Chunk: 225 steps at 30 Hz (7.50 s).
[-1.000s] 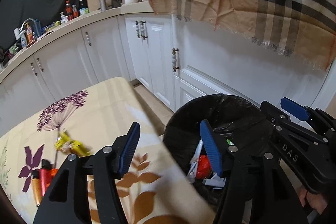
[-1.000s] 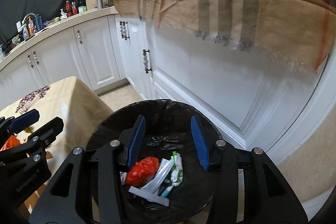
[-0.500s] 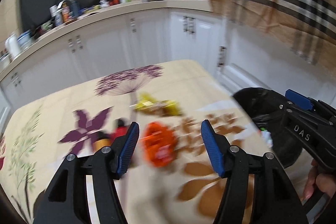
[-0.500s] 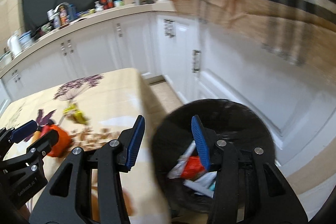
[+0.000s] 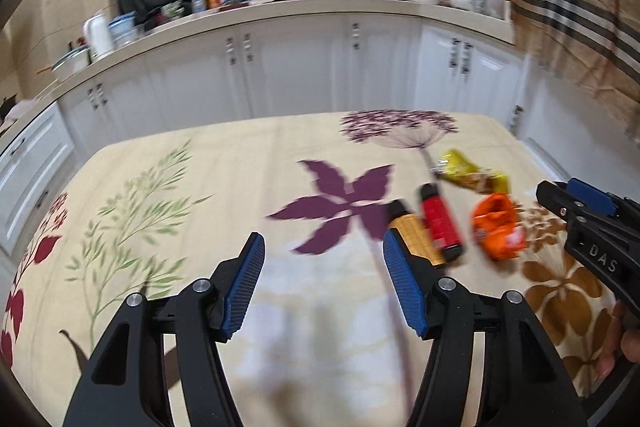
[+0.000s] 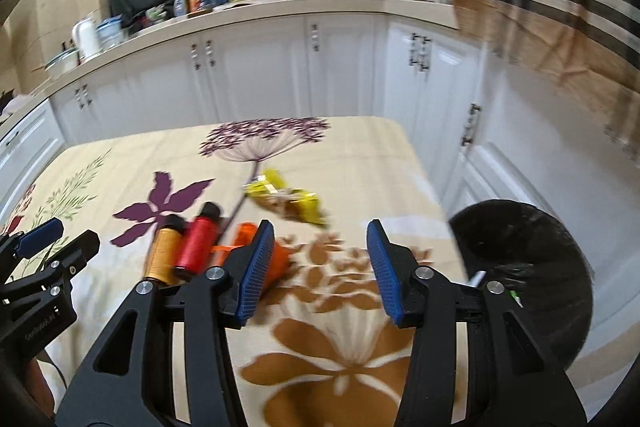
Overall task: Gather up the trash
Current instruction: 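Move both open tools back over the table, then grasp the orange bag with the right tool while the left tool grasps the orange-labelled bottle, then carry the orange bag and orange-labelled bottle toward the black bin, then open both tools to drop the orange bag and bottle into the bin, then move both open tools back over the table, then grasp the yellow wrapper with the right tool while the left tool grasps the red bottle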
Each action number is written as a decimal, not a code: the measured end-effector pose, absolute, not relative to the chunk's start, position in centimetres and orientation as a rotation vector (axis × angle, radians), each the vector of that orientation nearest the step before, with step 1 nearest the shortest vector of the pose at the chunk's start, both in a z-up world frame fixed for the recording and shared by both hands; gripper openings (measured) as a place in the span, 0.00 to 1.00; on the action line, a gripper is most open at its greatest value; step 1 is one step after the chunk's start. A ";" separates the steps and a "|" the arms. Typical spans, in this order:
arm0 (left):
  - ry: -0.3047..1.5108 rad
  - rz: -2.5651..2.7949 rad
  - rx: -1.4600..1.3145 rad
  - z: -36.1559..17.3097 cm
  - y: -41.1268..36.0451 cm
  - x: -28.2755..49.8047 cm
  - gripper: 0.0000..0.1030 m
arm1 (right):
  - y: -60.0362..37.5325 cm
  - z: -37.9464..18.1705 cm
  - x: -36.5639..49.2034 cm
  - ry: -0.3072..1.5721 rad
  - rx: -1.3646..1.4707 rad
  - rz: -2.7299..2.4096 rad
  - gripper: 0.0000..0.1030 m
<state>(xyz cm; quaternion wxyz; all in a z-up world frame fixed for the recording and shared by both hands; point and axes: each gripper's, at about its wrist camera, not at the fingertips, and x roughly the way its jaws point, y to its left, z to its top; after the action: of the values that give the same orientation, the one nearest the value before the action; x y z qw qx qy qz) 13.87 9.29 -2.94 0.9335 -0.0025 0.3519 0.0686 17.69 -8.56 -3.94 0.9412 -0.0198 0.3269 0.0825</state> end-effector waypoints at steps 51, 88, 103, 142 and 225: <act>0.844 0.071 0.007 -6.1 6.3 17.9 0.66 | -13.0 -5.7 18.3 0.739 -0.022 0.120 0.42; 0.694 -0.046 0.019 -1.7 3.3 13.9 0.24 | -14.7 -3.0 14.9 0.648 -0.012 0.081 0.42; 0.621 -0.249 0.088 -0.2 -7.0 14.0 0.24 | -23.0 -1.1 12.2 0.578 0.011 -0.094 0.42; 0.664 -0.372 0.199 -3.7 -19.8 20.8 0.31 | -32.6 -4.5 16.6 0.613 0.083 -0.308 0.55; 0.820 0.140 -0.060 -5.5 13.9 18.1 0.24 | -3.8 -7.9 27.1 0.872 -0.219 0.270 0.49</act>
<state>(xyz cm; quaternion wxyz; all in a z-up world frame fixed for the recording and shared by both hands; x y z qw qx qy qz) 18.05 13.89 -5.51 0.9143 -0.0292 0.3981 0.0681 27.14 -3.78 -7.86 0.8918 -0.1054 0.4204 0.1299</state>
